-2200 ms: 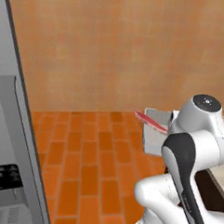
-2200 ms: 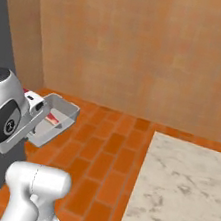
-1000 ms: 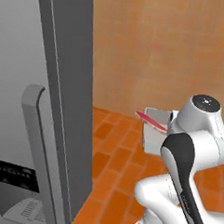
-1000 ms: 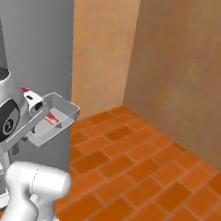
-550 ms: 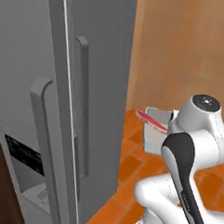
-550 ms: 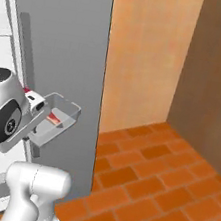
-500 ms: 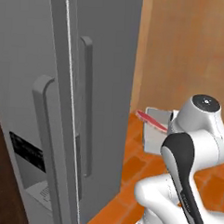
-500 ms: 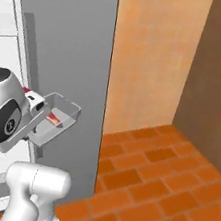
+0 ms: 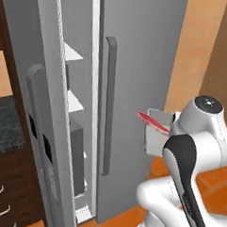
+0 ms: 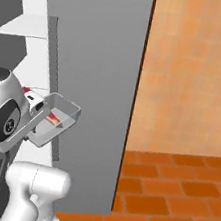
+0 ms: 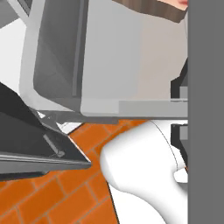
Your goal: Take the meat container that has the steak and place it on the second highest rack of the freezer. Then take the vegetable container that has the tomato and carrot and place it on the highest rack of the freezer.
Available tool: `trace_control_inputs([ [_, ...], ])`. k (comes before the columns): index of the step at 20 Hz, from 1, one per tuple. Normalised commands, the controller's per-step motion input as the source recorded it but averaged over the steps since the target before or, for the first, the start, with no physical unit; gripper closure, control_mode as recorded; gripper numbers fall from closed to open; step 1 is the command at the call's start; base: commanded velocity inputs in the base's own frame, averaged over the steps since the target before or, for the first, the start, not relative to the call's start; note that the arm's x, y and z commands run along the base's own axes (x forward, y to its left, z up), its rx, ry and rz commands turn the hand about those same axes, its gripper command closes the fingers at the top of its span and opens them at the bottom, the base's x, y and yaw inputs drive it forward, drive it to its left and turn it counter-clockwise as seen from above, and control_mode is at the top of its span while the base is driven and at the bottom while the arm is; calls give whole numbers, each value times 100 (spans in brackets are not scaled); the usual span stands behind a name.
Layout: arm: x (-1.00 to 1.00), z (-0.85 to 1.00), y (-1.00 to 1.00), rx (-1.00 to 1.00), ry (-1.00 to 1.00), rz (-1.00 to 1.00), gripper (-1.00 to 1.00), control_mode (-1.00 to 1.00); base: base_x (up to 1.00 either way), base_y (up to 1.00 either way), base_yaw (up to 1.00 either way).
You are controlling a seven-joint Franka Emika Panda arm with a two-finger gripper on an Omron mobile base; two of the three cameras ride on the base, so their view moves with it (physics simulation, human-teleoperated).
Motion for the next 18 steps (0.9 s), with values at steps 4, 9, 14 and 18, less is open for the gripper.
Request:
trace_control_inputs([
  [4,0,0,0,0,0,0,100,100,23,-36,59],
  [9,0,0,0,0,0,0,100,100,34,-14,53],
  [14,0,0,0,0,0,0,100,100,52,0,9],
  [18,0,0,0,0,0,0,100,100,29,-7,25],
])
